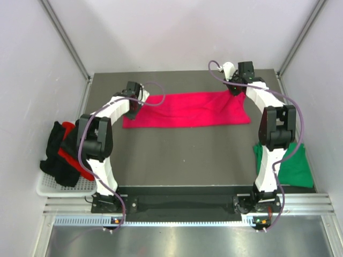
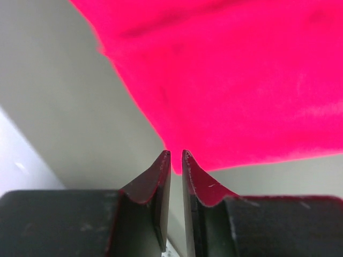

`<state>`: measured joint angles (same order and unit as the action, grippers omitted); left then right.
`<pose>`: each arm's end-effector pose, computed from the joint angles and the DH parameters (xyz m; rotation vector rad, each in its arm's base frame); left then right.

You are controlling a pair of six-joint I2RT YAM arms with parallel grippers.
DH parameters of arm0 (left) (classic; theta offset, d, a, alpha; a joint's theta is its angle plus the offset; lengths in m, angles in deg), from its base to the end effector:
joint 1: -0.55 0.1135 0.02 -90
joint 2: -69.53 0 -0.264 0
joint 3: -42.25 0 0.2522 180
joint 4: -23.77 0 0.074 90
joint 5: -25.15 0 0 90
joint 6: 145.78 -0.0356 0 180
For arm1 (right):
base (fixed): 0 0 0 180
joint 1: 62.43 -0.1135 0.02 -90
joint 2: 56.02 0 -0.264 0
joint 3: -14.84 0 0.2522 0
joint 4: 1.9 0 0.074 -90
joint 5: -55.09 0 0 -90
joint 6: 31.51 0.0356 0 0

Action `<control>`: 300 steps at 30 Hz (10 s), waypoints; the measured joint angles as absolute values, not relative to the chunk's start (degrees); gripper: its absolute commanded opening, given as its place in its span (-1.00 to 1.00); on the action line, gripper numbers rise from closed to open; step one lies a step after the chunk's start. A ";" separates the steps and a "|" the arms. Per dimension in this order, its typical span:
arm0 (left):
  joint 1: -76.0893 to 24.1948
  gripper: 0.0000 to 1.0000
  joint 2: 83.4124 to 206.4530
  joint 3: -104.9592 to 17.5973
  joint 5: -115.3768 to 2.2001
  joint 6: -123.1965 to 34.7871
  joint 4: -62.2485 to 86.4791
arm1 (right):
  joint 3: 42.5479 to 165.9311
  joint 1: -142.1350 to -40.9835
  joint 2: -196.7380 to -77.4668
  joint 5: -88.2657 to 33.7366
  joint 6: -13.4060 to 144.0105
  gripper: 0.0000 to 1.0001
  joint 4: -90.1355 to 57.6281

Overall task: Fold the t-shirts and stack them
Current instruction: Fold the tshirt

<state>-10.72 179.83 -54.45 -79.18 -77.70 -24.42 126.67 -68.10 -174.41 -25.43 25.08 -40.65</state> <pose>0.4019 -0.0711 0.2062 0.6761 2.5617 0.3932 0.4699 0.0525 0.2394 -0.8603 2.1850 -0.0423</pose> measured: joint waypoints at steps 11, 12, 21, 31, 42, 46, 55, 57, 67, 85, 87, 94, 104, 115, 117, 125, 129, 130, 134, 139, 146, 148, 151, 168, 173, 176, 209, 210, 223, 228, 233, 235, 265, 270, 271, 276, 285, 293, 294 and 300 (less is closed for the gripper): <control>-10.69 -0.66 180.40 -45.92 -79.53 -77.85 -22.89 | 126.99 -68.10 -174.83 -26.06 25.19 -0.92 -40.59; -10.72 -0.66 180.40 -45.84 -79.75 -77.89 -22.63 | 127.02 -68.10 -174.91 -26.11 25.21 -0.92 -40.54; -10.87 -0.67 179.43 -43.78 -80.40 -77.87 -20.12 | 127.45 -68.10 -176.42 -28.03 26.96 0.58 -39.95; -10.87 -0.67 178.76 -42.71 -80.36 -77.78 -18.87 | 126.40 -68.32 -174.78 -15.33 21.76 0.24 -50.18; -10.87 -0.67 177.97 -41.40 -80.38 -77.70 -17.34 | 121.33 -70.09 -175.02 -11.62 18.76 -0.04 -56.30; -10.87 -0.67 177.90 -41.29 -80.38 -77.70 -17.21 | 122.12 -70.36 -176.25 -11.57 18.85 -0.08 -56.02; -10.87 -0.67 177.86 -41.18 -80.38 -77.67 -17.04 | 126.45 -71.62 -180.44 -12.75 19.77 -0.27 -55.43; -10.87 -0.67 177.86 -41.18 -80.38 -77.67 -17.04 | 127.43 -71.80 -181.16 -13.08 20.16 -0.47 -55.34; -10.87 -0.67 177.82 -41.14 -80.38 -77.48 -16.99 | 129.64 -72.37 -182.65 -15.42 21.15 -0.96 -54.71; -10.85 -0.67 177.36 -40.55 -80.34 -76.91 -16.47 | 132.15 -79.84 -178.32 -24.77 23.68 0.36 -40.46; -10.85 -0.67 177.34 -40.50 -80.31 -76.89 -16.47 | 127.56 -79.32 -175.90 -25.69 23.51 0.34 -40.39; -10.80 -0.68 177.03 -40.09 -80.27 -76.89 -16.01 | 123.21 -76.02 -173.05 -26.72 22.43 0.22 -39.38; -10.82 -0.67 176.79 -39.63 -80.44 -76.93 -15.57 | 134.49 -72.93 -182.72 -24.12 22.74 -0.07 -42.77; -10.82 -0.67 176.79 -39.63 -80.53 -76.91 -15.53 | 134.36 -72.91 -184.51 -21.04 23.11 -0.21 -45.26; -10.82 -0.67 176.79 -39.63 -80.53 -76.91 -15.53 | 134.54 -72.89 -184.66 -21.02 23.11 -0.21 -45.55; -10.82 -0.67 176.77 -39.43 -80.77 -76.91 -15.31 | 140.50 -72.74 -190.47 -20.23 24.18 -0.19 -48.10; -10.85 -0.67 176.77 -39.43 -80.79 -76.91 -15.31 | 141.38 -72.56 -190.85 -20.25 24.64 -0.19 -48.45; -10.85 -0.67 176.77 -39.43 -80.79 -76.91 -15.31 | 141.68 -72.48 -190.96 -20.34 24.66 -0.19 -48.54; -10.87 -0.67 176.77 -39.43 -80.82 -76.91 -15.31 | 142.40 -72.17 -191.46 -22.17 24.88 -0.16 -48.37; -10.87 -0.67 176.77 -39.34 -80.99 -76.91 -15.20 | 142.40 -71.54 -191.63 -30.11 25.19 -0.17 -44.85; -10.87 -0.66 176.13 -38.43 -81.08 -76.91 -14.30 | 138.21 -70.77 -188.40 -39.97 26.87 -0.12 -32.30; -10.87 -0.65 175.85 -37.99 -81.23 -76.89 -13.98 | 134.32 -70.73 -184.20 -40.69 28.10 -0.09 -29.85; -10.85 -0.62 175.02 -37.07 -81.43 -76.89 -14.15 | 131.98 -70.79 -177.84 -39.92 30.50 -0.02 -28.94; -10.61 -0.42 163.72 -37.18 -76.77 -96.41 -20.03 | 101.33 -70.88 -139.94 -24.08 38.76 0.17 -37.72; -10.61 -0.38 169.12 -37.18 -77.41 -99.75 -19.57 | 98.54 -70.88 -138.63 -23.16 38.74 0.18 -39.25; -10.61 -0.37 171.28 -37.44 -77.34 -100.27 -19.55 | 97.49 -70.88 -138.26 -22.81 38.74 0.18 -39.45; -11.63 -1.00 178.82 -41.53 -79.77 -101.94 -20.88 | 94.95 -70.60 -137.65 -21.85 38.76 0.19 -39.30; -11.65 -1.00 178.32 -41.40 -79.11 -101.43 -22.19 | 94.95 -70.60 -137.69 -22.00 38.78 0.19 -39.30; -23.48 -1.00 159.09 -32.98 -72.38 -94.02 -45.58 | 114.51 -67.56 -164.86 -25.30 39.11 0.17 -44.11; -28.29 -1.00 154.47 -31.76 -69.87 -90.81 -50.65 | 121.55 -65.55 -174.98 -25.32 39.75 0.16 -47.54; -33.86 -1.00 153.34 -30.27 -68.05 -87.97 -54.02 | 127.23 -64.32 -179.22 -25.17 40.29 0.15 -50.03; -35.96 -1.00 153.42 -29.92 -67.37 -86.99 -54.74 | 129.42 -64.08 -180.18 -25.08 40.34 0.15 -50.18; -47.22 -1.00 162.32 -34.14 -58.50 -83.88 -57.17 | 156.37 -63.54 -199.06 -19.92 40.90 -0.90 -61.09; -53.86 -1.00 168.75 -37.40 -56.75 -83.84 -57.54 | 161.62 -64.37 -202.39 -19.59 42.54 -0.81 -59.71; -55.26 -1.00 170.30 -38.84 -56.45 -83.73 -57.52 | 161.99 -64.59 -202.74 -19.66 42.85 -0.82 -58.84; -59.98 -1.00 176.20 -47.56 -54.13 -83.05 -57.95 | 166.18 -66.71 -205.67 -21.28 43.59 -0.87 -54.84; -65.29 -1.00 184.31 -61.27 -51.68 -81.96 -58.21 | 167.76 -72.76 -207.61 -25.69 41.60 -1.00 -49.02; -67.63 -1.00 187.24 -64.90 -50.06 -81.00 -59.00 | 167.34 -75.23 -207.61 -26.74 41.87 -1.00 -43.21; -67.76 -1.00 187.59 -65.51 -49.74 -80.93 -59.18 | 167.34 -75.43 -207.61 -26.92 42.04 -1.00 -42.36; -69.86 -1.00 189.14 -68.96 -49.21 -80.60 -59.64 | 167.47 -77.02 -207.63 -28.53 41.89 -1.00 -36.30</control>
<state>-69.86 189.14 -68.96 -49.21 -80.60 -59.64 167.47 -77.02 -207.63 -28.53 41.89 -36.30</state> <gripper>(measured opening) 0.013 0.050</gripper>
